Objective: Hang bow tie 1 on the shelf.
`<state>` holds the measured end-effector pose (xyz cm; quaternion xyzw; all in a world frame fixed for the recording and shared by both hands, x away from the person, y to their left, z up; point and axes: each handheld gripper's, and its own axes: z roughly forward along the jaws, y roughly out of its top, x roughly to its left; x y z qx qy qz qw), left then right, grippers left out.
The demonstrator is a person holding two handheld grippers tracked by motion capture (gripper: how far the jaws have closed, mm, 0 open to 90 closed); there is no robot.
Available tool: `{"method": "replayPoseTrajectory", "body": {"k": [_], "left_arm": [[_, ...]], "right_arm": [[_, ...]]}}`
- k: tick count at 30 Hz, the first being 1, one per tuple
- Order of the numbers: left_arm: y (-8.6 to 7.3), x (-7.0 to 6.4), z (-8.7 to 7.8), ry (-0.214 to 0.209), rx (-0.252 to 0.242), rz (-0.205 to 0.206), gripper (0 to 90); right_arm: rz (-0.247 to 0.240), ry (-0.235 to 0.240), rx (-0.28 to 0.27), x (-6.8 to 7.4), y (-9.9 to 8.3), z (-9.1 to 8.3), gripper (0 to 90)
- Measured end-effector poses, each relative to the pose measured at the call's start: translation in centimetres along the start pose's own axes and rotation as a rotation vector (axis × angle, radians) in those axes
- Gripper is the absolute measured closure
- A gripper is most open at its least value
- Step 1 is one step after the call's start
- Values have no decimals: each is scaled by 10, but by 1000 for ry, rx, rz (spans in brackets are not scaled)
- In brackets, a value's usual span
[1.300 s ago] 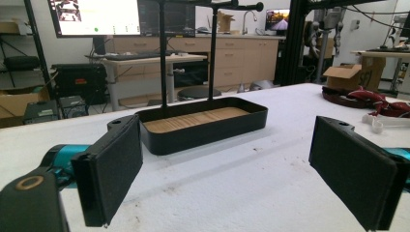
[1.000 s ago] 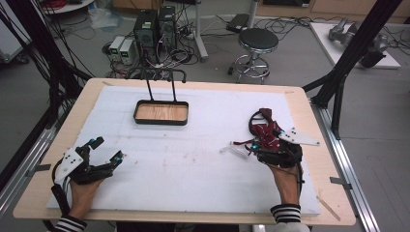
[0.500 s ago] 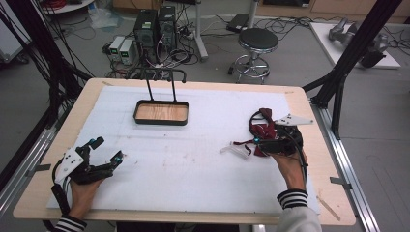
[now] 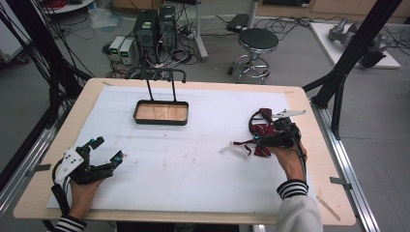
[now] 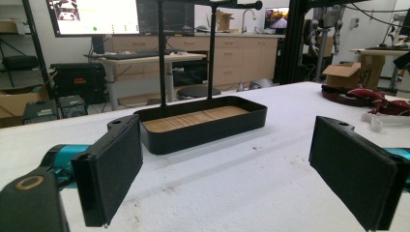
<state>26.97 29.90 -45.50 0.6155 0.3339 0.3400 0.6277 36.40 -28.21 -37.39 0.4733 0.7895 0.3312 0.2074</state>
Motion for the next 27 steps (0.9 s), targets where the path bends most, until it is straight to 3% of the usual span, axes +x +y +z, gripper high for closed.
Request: {"method": "replayPoseTrajectory", "body": {"k": [16,27], "left_arm": [[0,0,0,-2,1,0,123],[0,0,0,-3,2,0,123]], "right_arm": [[45,26,134,-14,3,21,148],[65,29,220,-14,2,36,236]]}}
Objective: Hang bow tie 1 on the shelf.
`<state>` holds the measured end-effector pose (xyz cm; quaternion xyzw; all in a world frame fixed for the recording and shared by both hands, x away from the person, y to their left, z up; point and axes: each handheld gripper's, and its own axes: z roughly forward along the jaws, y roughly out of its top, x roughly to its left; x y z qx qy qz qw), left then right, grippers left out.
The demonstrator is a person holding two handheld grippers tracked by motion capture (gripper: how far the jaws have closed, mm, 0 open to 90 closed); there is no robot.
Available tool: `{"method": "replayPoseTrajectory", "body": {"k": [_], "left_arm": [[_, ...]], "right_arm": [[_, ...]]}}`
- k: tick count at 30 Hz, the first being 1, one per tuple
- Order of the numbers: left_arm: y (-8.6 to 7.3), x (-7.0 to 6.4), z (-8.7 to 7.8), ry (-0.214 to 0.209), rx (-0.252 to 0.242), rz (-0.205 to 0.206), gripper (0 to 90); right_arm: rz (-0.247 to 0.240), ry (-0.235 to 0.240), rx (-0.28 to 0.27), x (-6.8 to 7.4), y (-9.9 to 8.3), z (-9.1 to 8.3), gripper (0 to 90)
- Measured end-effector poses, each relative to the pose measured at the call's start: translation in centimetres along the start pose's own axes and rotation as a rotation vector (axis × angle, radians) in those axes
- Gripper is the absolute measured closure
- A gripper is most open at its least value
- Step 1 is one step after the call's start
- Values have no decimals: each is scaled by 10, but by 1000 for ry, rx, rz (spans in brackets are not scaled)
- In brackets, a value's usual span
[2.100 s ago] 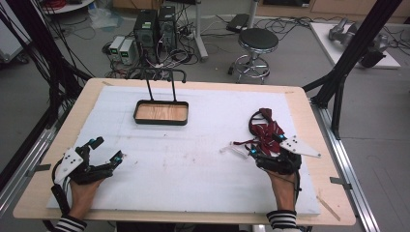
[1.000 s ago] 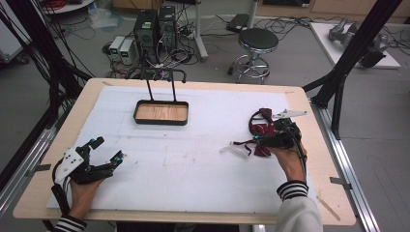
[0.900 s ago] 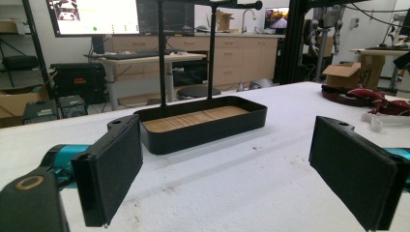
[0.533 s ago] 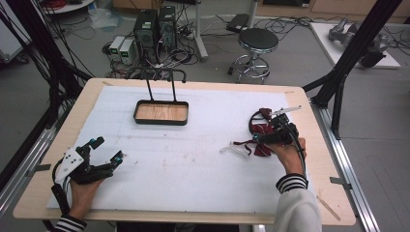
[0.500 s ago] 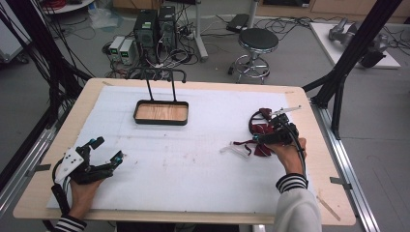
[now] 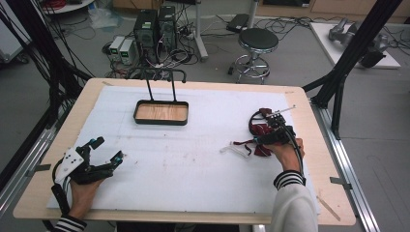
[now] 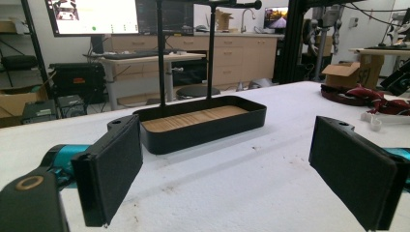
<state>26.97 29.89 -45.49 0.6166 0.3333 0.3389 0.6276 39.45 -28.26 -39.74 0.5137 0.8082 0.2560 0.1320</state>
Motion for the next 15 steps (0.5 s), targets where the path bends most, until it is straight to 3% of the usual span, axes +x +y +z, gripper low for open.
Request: {"method": "replayPoseTrajectory", "body": {"k": [15], "left_arm": [[0,0,0,-1,0,3,123]], "right_arm": [[54,-10,54,-2,1,7,394]]}}
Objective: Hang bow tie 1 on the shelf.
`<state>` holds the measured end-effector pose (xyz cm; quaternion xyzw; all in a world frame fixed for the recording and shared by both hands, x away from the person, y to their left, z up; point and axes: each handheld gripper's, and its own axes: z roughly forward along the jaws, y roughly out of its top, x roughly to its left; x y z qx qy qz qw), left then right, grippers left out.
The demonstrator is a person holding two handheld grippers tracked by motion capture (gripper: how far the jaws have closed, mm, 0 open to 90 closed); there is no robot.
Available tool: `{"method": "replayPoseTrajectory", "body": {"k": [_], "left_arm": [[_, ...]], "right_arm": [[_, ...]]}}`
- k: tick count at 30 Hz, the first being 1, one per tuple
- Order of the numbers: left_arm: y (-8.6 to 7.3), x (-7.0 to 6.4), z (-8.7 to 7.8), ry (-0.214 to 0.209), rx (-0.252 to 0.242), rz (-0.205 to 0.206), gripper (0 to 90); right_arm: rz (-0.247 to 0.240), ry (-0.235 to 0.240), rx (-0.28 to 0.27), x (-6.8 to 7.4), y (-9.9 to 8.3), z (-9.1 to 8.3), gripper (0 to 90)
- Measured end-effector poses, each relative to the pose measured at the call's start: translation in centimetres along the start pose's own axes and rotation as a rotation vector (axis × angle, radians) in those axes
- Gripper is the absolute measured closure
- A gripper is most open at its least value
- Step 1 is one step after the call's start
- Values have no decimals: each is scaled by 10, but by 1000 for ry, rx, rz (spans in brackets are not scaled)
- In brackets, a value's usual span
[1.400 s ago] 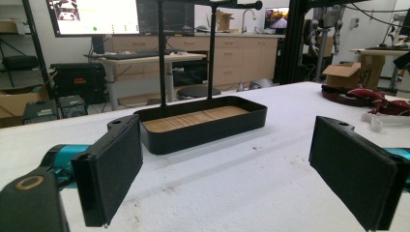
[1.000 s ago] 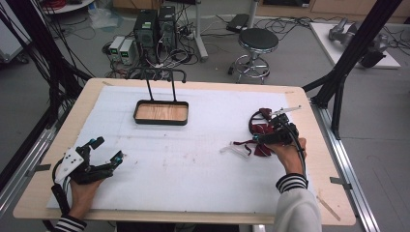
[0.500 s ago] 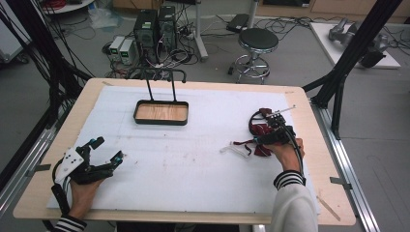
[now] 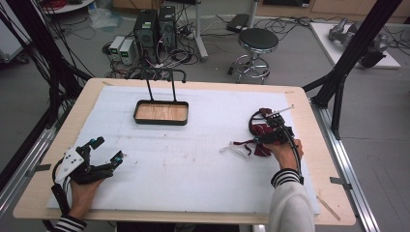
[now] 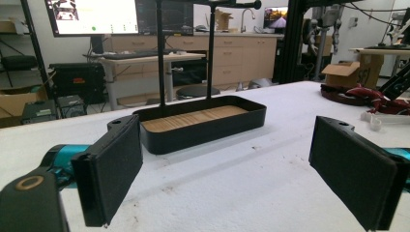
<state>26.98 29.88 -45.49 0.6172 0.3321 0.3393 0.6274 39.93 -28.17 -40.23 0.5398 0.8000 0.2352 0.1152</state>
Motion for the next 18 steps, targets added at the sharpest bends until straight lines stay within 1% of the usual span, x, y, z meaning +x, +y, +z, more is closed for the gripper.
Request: {"method": "replayPoseTrajectory", "body": {"k": [2,3,7,11,12,16,18], "left_arm": [[0,0,0,0,0,0,123],[0,0,0,0,0,0,123],[0,0,0,0,0,0,123],[0,0,0,-1,0,-2,123],[0,0,0,-1,1,-1,123],[0,0,0,-3,2,-2,123],[0,0,0,-3,2,-2,123]], "right_arm": [[13,1,2,1,1,2,432],[13,1,2,1,1,2,432],[27,2,5,1,2,5,484],[36,-7,24,0,3,8,521],[46,-4,22,0,3,9,533],[53,-4,26,-1,3,10,542],[72,9,26,-2,3,10,535]]}}
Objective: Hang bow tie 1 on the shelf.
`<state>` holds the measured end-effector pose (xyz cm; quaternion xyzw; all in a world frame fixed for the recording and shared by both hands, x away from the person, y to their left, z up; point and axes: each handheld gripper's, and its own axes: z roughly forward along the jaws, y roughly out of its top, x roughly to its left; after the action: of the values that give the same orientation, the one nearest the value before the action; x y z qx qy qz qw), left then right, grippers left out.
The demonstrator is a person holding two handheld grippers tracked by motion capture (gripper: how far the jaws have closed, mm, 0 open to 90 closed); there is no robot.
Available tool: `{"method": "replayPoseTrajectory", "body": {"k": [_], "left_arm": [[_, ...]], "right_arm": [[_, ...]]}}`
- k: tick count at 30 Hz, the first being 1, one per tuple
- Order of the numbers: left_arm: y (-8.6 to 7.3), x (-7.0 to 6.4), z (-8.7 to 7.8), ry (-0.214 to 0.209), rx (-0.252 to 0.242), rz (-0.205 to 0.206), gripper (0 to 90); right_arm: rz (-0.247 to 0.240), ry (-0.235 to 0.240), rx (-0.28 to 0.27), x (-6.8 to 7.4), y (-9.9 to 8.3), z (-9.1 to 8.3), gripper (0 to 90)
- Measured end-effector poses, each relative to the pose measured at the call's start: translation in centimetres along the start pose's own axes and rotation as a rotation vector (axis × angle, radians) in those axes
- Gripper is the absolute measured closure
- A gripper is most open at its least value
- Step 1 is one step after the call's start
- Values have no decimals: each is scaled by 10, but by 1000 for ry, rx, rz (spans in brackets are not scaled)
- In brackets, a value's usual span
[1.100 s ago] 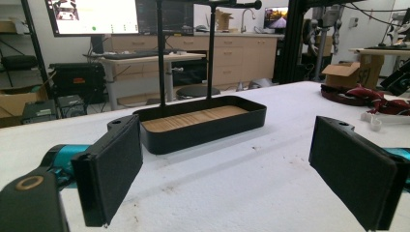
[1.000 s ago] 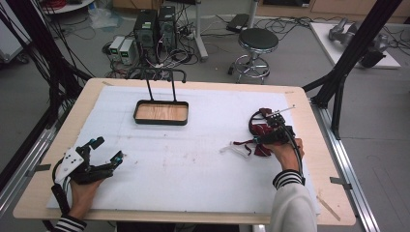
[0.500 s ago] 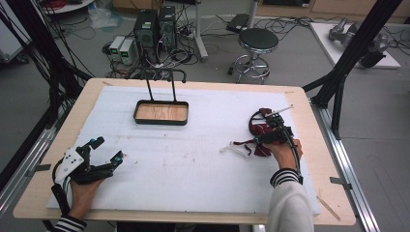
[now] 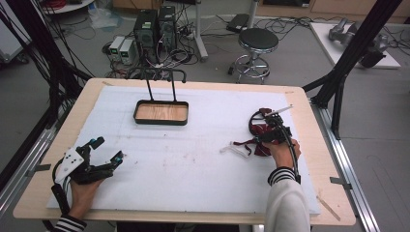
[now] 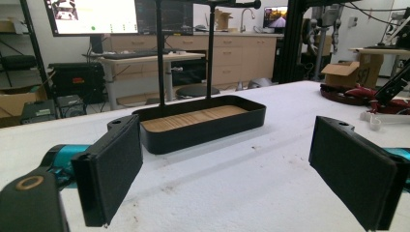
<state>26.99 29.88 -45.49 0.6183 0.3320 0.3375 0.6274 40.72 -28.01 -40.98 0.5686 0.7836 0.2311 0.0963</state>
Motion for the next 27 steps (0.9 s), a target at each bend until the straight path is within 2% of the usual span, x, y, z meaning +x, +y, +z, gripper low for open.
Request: {"method": "replayPoseTrajectory", "body": {"k": [4,9,12,18,27], "left_arm": [[0,0,0,0,0,0,124],[0,0,0,1,-2,0,123],[0,0,0,1,-2,1,123],[0,0,0,0,0,0,123],[0,0,0,1,-2,0,124]], "right_arm": [[10,4,-8,0,1,0,540],[14,3,20,-1,0,5,560],[15,2,41,-2,0,8,607],[16,-2,44,-2,1,8,720],[19,-7,47,-1,1,8,749]]}}
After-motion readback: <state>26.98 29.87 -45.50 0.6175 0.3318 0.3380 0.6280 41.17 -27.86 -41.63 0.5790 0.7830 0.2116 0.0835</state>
